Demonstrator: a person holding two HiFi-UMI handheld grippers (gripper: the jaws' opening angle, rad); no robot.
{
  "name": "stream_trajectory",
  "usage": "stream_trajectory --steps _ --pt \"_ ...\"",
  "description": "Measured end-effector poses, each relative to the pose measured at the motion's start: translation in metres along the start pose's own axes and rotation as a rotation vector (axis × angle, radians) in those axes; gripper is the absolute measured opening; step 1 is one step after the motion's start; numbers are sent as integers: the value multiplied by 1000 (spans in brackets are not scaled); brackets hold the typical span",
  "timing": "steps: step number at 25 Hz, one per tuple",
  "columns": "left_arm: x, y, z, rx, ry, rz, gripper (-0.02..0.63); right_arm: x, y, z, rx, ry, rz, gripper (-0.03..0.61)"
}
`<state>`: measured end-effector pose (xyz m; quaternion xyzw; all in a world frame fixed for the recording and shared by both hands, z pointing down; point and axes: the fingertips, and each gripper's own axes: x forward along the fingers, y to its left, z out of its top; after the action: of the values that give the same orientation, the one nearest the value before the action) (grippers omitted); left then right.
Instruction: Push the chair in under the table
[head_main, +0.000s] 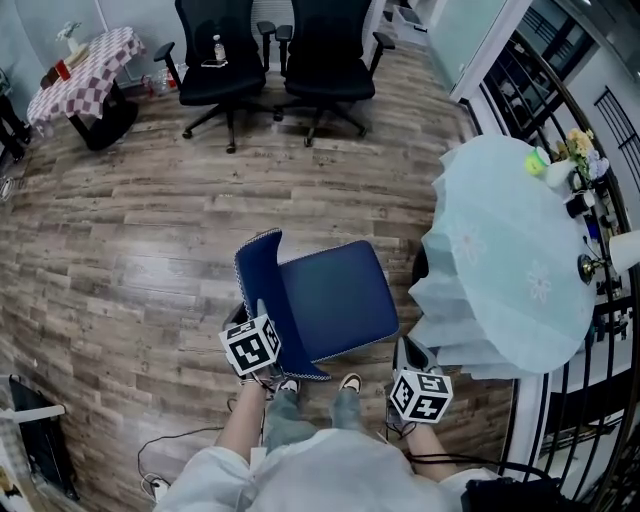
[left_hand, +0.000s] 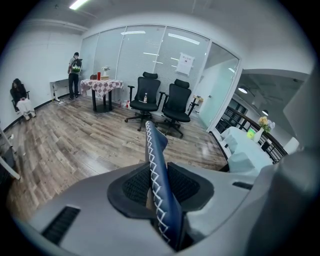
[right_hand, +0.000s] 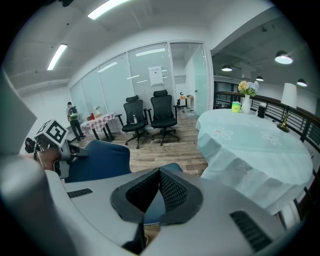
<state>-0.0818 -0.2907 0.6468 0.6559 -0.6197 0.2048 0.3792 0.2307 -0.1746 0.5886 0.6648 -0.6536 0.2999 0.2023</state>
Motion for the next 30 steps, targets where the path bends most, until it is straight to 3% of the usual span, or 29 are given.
stream_trajectory --steps 23,30 --pt "8 -12 2 6 -2 -4 103 -4 -13 -8 15 -1 -7 17" --pt "23 -67 -3 47 15 -92 101 -8 -21 -8 29 -12 -31 17"
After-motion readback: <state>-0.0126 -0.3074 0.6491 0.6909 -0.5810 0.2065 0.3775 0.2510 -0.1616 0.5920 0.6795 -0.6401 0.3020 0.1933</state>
